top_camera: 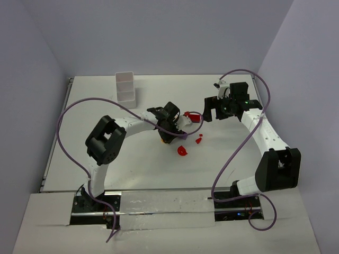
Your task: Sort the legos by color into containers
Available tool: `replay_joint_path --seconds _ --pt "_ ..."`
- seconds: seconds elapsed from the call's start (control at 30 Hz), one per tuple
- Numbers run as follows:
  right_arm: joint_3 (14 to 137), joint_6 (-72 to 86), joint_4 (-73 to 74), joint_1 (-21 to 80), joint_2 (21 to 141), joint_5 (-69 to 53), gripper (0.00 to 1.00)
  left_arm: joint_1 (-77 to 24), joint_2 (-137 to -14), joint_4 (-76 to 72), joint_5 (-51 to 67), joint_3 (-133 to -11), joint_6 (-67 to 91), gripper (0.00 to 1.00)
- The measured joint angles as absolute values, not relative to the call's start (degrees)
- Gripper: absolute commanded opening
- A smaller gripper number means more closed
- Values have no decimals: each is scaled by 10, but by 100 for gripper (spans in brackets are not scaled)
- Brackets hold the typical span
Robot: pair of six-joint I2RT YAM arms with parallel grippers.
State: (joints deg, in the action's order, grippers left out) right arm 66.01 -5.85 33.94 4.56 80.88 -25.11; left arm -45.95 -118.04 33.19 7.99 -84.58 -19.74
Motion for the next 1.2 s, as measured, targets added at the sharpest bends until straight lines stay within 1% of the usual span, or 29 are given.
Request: replay_joint_path --seconds 0.1,0.23,0.3,0.33,0.5,0.6,0.7,0.8,1.0,1.2 --pt "660 -58 340 46 809 -251 100 -459 -1179 332 79 -845 -196 31" --pt "660 -58 340 45 809 -251 100 -452 -1169 337 77 -839 -186 9" --pt "660 -58 340 45 809 -251 100 -439 -1160 338 73 -839 -172 4" --pt "660 -58 340 45 809 -251 100 -429 -1152 336 68 -839 -162 0" --pt "666 -58 341 45 813 -251 100 -347 -1084 293 12 -843 -107 0" --pt "671 -58 342 45 819 -251 100 -305 -1045 235 -50 -848 -74 0" --pt "673 -58 342 45 823 -251 100 -279 -1031 177 -104 -863 -43 0" --pt "674 -58 343 45 827 -251 100 -253 -1038 134 -134 -888 -10 0" --pt "675 -58 343 45 832 -251 100 -181 -1097 67 -144 -961 49 0" --pt "675 -58 344 45 839 -250 100 -156 -1132 -36 -159 -942 58 0"
